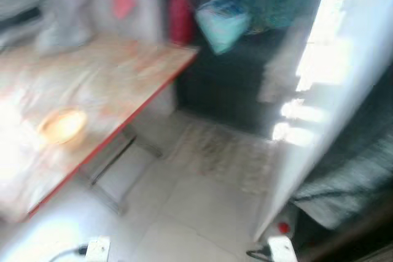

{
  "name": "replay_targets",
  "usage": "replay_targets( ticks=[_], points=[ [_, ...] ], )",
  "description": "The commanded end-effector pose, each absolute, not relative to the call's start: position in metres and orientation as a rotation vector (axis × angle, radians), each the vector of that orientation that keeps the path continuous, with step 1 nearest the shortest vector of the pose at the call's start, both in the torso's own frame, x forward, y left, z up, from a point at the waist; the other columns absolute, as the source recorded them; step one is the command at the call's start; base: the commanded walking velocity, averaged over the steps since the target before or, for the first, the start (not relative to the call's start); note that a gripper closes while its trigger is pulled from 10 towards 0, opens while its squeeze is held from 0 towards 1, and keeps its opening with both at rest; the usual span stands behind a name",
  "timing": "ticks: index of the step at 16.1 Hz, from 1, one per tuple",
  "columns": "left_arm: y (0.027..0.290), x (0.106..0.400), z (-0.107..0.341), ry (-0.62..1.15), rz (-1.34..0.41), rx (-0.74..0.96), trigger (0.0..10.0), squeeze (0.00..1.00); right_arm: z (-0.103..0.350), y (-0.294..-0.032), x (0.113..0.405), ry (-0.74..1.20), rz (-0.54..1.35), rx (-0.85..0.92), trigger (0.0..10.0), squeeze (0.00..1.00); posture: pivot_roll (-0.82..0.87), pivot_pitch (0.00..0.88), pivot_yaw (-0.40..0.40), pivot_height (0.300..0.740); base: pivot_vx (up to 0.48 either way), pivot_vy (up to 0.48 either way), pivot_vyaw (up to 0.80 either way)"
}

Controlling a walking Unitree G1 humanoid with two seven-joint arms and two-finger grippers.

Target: Restocking fridge

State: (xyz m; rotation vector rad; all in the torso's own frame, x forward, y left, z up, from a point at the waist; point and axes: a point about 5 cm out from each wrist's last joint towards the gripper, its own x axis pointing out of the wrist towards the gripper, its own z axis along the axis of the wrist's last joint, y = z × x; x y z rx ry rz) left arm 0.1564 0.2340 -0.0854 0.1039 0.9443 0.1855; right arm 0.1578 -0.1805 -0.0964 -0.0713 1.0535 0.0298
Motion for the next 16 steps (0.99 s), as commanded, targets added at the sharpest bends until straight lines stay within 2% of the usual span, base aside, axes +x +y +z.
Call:
replay_targets(
  ticks=[1, 12, 15, 16],
  points=[
    [0.237, 0.154, -0.086, 0.955, 0.215, 0.091, 10.0, 0.0, -0.098, -0.18, 0.155, 1.059, 0.034, -0.071, 10.0, 0.0, 0.04, 0.062, 0.001, 0.74, 0.0, 0.0, 0.8],
    [0.243, 0.165, -0.079, 0.894, 0.248, 0.068, 10.0, 0.0, -0.094, -0.18, 0.165, 1.043, 0.056, -0.095, 10.0, 0.0, 0.05, 0.096, -0.023, 0.74, 0.0, 0.0, 0.8],
    [0.246, 0.185, -0.067, 0.792, 0.253, 0.083, 10.0, 0.0, -0.094, -0.18, 0.164, 1.04, 0.048, -0.074, 10.0, 0.0, 0.05, 0.098, -0.028, 0.74, 0.0, 0.0, 0.54],
    [0.249, 0.199, -0.056, 0.697, 0.269, 0.088, 10.0, 0.0, -0.094, -0.18, 0.163, 1.043, 0.032, -0.061, 10.0, 0.0, 0.05, 0.097, -0.031, 0.74, 0.0, 0.0, 0.0]
  ],
)
